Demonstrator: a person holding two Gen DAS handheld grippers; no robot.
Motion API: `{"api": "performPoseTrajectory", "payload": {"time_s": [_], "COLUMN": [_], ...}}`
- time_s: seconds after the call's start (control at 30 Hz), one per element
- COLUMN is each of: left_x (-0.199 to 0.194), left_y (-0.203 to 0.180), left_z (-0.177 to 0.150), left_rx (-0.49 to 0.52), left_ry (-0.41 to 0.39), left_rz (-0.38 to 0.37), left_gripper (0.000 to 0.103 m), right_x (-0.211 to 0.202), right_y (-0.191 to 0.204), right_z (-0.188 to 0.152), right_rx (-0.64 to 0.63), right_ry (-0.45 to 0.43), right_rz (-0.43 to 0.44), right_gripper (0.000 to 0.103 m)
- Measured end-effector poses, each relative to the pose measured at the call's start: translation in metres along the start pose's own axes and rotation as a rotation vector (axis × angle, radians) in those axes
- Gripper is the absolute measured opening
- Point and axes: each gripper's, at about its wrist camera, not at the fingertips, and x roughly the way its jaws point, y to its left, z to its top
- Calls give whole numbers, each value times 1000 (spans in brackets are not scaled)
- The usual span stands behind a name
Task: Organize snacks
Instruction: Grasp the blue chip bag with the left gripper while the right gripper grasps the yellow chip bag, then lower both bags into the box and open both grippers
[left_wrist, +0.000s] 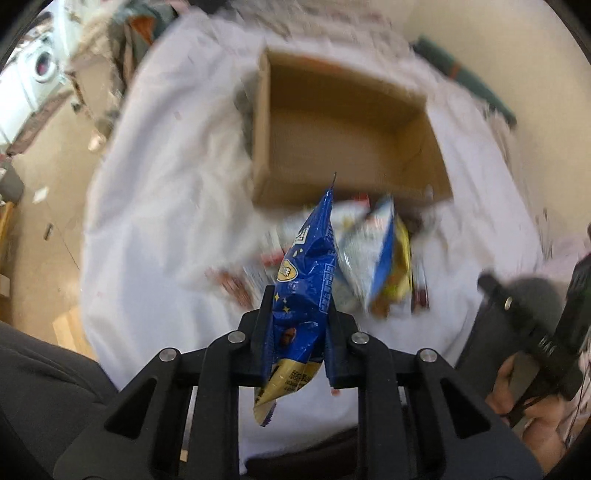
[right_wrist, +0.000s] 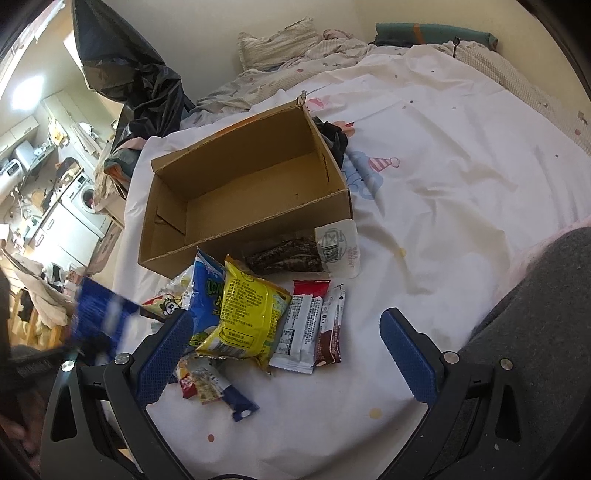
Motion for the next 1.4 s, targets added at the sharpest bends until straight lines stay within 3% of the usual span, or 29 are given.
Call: {"api": "performPoseTrajectory", "payload": {"time_s": [0.07,0.2,0.27,0.43,0.5,0.7,0.73,0.77,0.8,0.93,1.13,1.3,1.4], "left_x": [-9,1,11,26,25,27,27,26,26,28,9,-8,-9], "left_y": [7,18,19,16,15,18,20,20,22,25,23,19,14], "left_z": [8,14,12,2,3,-3,-3,-3,-3,-3,3,28,51], "left_rx": [-16,-32,-27,1,5,-29,-37,-41,-46,-63,-64,-93,-90], "left_ry": [-46,-62,-72,-67,-79,-63,-63,-65,-68,-65,-134,-172,-197], "left_rz": [13,40,63,76,62,31,30,34,42,48,26,-64,-30], "left_gripper": [18,18,18,18,18,18,18,18,18,18,18,18,18], "right_x": [3,18,33,72,81,108,112,115,116,109,64,25,16], "right_y": [-2,-14,-22,-24,-16,7,7,7,6,3,-5,-16,-13], "right_z": [3,8,6,0,2,5,4,3,4,8,23,56,85], "right_rx": [20,104,171,284,267,169,165,168,170,179,205,251,234], "right_ry": [20,95,167,325,339,359,365,363,364,333,234,132,92], "right_rz": [34,97,134,271,257,110,90,80,71,89,154,299,321], "right_gripper": [103,101,78,72,72,72,65,52,46,30,25,25,25]}}
